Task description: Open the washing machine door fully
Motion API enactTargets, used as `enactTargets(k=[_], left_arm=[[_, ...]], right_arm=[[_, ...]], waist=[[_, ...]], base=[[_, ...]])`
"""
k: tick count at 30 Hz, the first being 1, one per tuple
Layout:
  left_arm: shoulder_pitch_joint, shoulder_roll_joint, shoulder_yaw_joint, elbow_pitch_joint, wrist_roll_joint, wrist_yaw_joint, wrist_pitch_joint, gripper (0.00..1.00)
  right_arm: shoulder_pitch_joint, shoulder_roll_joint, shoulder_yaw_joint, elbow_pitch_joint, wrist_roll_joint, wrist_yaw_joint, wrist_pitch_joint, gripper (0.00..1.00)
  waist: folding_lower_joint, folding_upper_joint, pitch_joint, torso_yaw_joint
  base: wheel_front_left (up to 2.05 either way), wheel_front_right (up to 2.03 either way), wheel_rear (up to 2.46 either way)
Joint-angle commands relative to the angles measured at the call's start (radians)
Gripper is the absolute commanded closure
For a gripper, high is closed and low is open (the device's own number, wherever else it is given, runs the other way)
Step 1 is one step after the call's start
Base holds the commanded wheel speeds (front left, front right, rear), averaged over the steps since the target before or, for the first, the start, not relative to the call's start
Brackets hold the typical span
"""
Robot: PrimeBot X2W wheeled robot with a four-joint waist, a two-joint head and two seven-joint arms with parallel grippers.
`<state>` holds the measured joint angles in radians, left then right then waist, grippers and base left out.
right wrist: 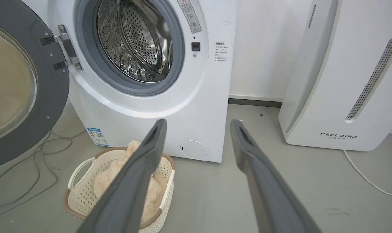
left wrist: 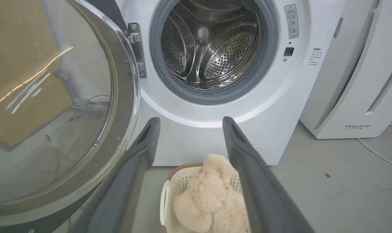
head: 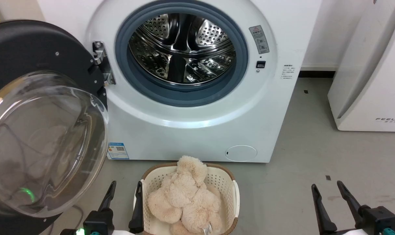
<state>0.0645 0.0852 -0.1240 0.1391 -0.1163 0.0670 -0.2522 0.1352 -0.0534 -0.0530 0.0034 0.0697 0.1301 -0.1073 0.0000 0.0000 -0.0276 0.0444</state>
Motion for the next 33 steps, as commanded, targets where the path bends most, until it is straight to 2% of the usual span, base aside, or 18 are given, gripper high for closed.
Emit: enactTargets(k=[1, 13, 14, 33], left_arm=[[-0.011, 0.005, -0.001, 0.006, -0.001, -0.002, 0.002, 0.0], [-0.024, 0.005, -0.006, 0.024, -0.017, 0.007, 0.0, 0.0], [-0.006, -0.001, -0.002, 0.023, -0.009, 0.001, 0.002, 1.0], [-0.014, -0.007, 0.016, 0.001, 0.008, -0.008, 0.036, 1.0]], right_arm=[[0.011, 0.003, 0.003, -0.007, -0.006, 0.001, 0.003, 0.0], [0.014, 0.003, 0.01, -0.02, 0.0, 0.001, 0.008, 0.0], [0.0, 0.0, 0.009, -0.014, 0.0, 0.0, 0.009, 1.0], [-0.018, 0.0, 0.015, -0.012, -0.009, 0.0, 0.022, 1.0]], waist=[[0.0, 0.0, 0.001, -0.006], [0.0, 0.0, 0.004, -0.024], [0.0, 0.0, 0.004, -0.024], [0.0, 0.0, 0.008, -0.027]], base=[[0.0, 0.0, 0.0], [0.0, 0.0, 0.0], [0.0, 0.0, 0.0], [0.0, 0.0, 0.0]])
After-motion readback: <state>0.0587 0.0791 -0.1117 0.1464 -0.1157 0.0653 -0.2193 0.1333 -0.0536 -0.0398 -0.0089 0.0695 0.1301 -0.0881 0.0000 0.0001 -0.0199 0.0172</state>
